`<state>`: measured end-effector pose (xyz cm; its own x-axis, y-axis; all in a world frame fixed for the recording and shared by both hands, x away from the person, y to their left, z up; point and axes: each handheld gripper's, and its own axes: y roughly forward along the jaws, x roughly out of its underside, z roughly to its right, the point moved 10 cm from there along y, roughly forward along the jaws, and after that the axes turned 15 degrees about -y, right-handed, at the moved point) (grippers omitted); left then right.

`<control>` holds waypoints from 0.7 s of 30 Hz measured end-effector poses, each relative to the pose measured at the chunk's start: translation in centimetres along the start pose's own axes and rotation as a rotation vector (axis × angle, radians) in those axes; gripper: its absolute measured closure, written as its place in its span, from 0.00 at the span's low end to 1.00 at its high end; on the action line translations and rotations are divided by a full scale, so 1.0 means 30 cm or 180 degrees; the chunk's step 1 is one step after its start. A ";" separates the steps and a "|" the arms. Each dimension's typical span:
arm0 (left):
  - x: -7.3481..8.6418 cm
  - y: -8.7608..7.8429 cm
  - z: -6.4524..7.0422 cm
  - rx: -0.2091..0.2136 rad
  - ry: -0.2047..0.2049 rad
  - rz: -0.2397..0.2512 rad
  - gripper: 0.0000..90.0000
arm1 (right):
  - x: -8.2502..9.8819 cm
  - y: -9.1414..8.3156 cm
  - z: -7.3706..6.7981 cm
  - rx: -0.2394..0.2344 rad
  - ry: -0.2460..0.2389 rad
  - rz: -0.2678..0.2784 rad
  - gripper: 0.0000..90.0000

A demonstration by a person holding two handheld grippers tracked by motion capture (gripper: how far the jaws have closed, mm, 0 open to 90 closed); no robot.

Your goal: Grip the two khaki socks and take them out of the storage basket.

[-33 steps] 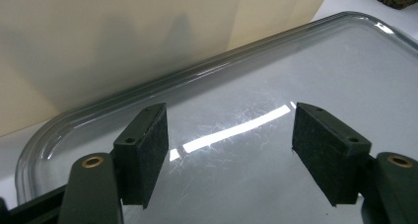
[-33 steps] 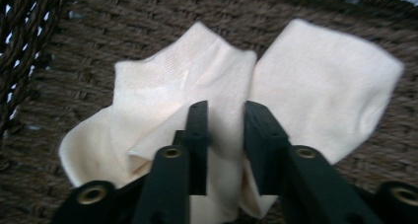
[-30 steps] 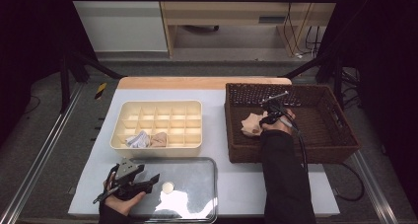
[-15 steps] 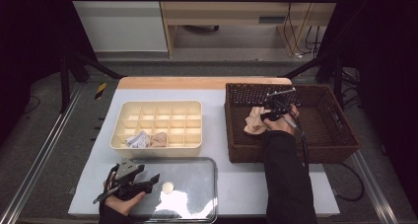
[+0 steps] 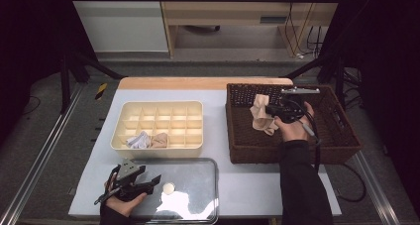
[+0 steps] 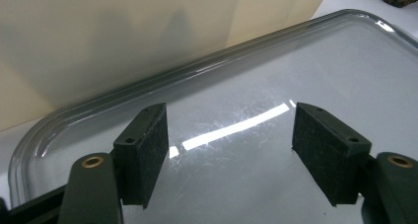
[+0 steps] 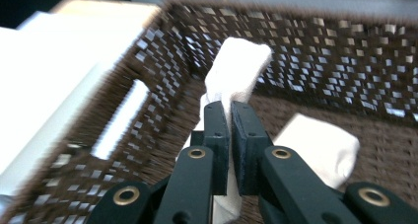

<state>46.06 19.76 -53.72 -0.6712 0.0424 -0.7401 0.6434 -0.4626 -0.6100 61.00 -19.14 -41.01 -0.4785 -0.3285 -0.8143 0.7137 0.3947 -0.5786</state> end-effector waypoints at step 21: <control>-0.002 -0.003 0.004 -0.0009 -0.0029 0.0002 0.33 | -0.125 -0.253 -0.207 -0.0316 -0.0446 0.0703 0.96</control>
<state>45.99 19.69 -53.60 -0.6741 0.0340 -0.7378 0.6448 -0.4602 -0.6103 54.19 -15.59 -33.85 -0.2367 -0.3378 -0.9110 0.7360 0.5497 -0.3951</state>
